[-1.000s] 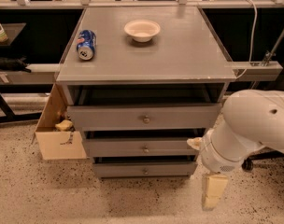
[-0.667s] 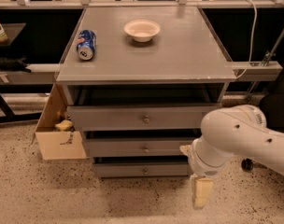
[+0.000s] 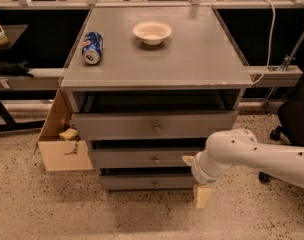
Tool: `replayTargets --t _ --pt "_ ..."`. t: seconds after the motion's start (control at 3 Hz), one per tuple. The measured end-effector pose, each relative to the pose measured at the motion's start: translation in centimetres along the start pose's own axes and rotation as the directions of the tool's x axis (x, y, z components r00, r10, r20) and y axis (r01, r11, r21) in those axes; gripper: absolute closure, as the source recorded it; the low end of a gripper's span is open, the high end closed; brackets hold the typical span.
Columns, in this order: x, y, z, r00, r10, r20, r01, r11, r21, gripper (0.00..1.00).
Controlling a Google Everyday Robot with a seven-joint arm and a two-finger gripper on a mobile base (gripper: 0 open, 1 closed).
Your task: Open middle drawer
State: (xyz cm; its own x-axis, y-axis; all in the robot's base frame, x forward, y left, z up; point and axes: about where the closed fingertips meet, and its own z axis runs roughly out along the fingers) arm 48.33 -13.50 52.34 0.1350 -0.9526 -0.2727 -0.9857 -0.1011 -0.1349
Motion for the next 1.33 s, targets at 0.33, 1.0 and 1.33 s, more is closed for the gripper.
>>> replayTargets --t 0.33,1.0,1.33 --pt "0.0 0.0 0.0 1.000 0.000 0.000 0.000 1.0000 0.000 0.00" --pt "4.5 -1.5 4.1 0.995 0.048 -0.089 -0.044 0.9978 0.050 0.00" --pt "6.7 -4.4 6.6 0.995 0.017 -0.098 -0.010 0.9978 0.065 0.00"
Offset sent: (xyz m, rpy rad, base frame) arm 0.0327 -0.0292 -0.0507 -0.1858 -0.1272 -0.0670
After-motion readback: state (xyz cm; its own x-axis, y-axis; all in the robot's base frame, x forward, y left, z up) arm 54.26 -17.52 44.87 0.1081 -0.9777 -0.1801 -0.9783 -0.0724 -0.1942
